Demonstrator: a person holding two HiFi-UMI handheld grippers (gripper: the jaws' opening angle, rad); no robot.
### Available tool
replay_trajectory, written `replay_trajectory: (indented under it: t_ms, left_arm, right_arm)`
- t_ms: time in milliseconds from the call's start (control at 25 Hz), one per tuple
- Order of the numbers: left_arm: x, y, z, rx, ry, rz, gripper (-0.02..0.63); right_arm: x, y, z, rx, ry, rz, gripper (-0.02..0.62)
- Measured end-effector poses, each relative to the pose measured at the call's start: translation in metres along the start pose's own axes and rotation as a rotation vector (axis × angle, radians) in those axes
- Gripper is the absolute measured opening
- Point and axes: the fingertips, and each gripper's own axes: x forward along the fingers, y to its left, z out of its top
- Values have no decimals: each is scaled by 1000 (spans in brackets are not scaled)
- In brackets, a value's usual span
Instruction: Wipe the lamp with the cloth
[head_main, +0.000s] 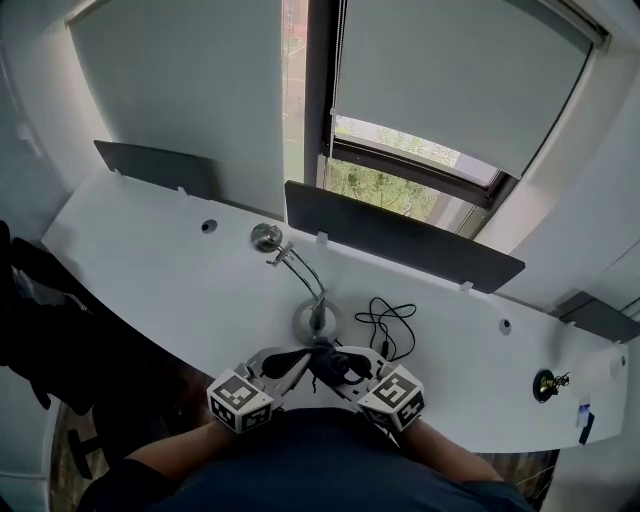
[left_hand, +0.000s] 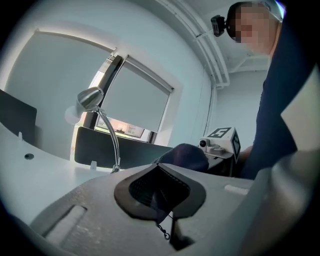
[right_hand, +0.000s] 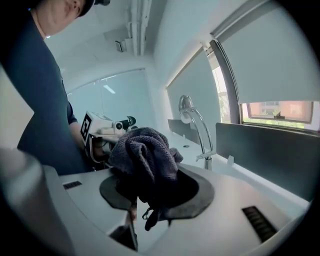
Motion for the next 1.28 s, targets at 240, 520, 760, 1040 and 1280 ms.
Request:
replay_trajectory:
  t_ms: [240,520,760,1040,1280]
  left_arm:
    - [-3,-8,3,36,-17,-25,8]
    - [-6,-10,2,40,-21,-24,7]
    - [-8,-10,4,39,-23,-21,8]
    - [-8,-10,4,42,-26,-20,8]
    - [-7,-9,4,44,-26,-20,8]
  right_arm:
    - [-7,12,5,2,-79,1,158]
    - [-7,15,0,7,-78,5,158]
    - [-5,17,-1,8,-75,5,158]
    - [-4,17,-2,4,-73,7,158]
    - [-3,15,-3,10,-71,7,158]
